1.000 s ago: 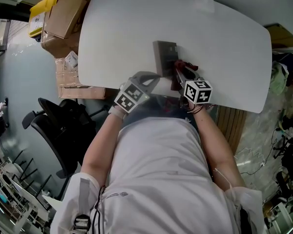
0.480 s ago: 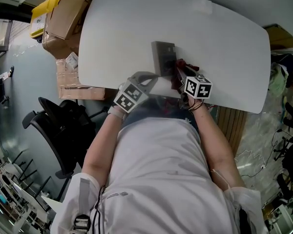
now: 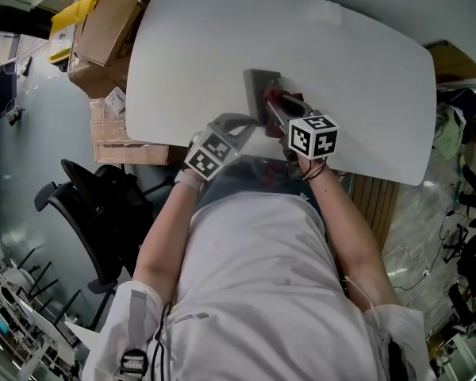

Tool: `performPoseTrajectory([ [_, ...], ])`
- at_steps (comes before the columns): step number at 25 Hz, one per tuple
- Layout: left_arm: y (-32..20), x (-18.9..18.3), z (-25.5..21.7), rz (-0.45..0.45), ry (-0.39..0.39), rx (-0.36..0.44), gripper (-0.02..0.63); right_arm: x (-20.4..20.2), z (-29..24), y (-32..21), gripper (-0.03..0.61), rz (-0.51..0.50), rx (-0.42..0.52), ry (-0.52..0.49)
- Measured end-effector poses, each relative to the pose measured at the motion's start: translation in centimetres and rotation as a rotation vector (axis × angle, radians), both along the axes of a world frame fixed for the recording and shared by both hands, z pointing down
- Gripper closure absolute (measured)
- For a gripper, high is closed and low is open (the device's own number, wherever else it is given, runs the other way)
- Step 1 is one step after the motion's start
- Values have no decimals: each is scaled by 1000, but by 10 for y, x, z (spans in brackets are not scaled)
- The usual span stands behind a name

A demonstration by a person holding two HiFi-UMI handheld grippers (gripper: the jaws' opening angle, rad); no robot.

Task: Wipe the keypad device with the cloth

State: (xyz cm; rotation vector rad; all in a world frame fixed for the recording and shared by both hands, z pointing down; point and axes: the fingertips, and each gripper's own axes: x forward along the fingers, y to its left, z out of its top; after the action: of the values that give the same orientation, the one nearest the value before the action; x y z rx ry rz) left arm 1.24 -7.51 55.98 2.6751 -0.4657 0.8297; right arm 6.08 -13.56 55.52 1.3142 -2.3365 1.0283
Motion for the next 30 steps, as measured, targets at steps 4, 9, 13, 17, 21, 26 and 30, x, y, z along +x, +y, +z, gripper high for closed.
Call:
performPoseTrajectory([
  [4, 0, 0, 1, -8, 30, -20, 601, -15, -2, -3, 488, -38, -2, -8],
  [9, 0, 2, -1, -6, 41, -28, 603, -21, 3, -3, 488, -49, -12, 4],
  [13, 2, 0, 7, -14, 43, -47, 603, -19, 7, -2, 488, -2, -13, -18],
  [17, 2, 0, 7, -14, 51, -36, 603, -15, 11, -2, 488, 29, -24, -39],
  [21, 2, 0, 7, -23, 56, -39, 603, -6, 21, -3, 488, 62, -51, -47],
  [26, 2, -1, 6, -28, 57, -42, 603, 6, 31, -2, 488, 95, -83, -61],
  [30, 2, -1, 6, -33, 63, -46, 603, 16, 39, -3, 488, 129, -95, -60],
])
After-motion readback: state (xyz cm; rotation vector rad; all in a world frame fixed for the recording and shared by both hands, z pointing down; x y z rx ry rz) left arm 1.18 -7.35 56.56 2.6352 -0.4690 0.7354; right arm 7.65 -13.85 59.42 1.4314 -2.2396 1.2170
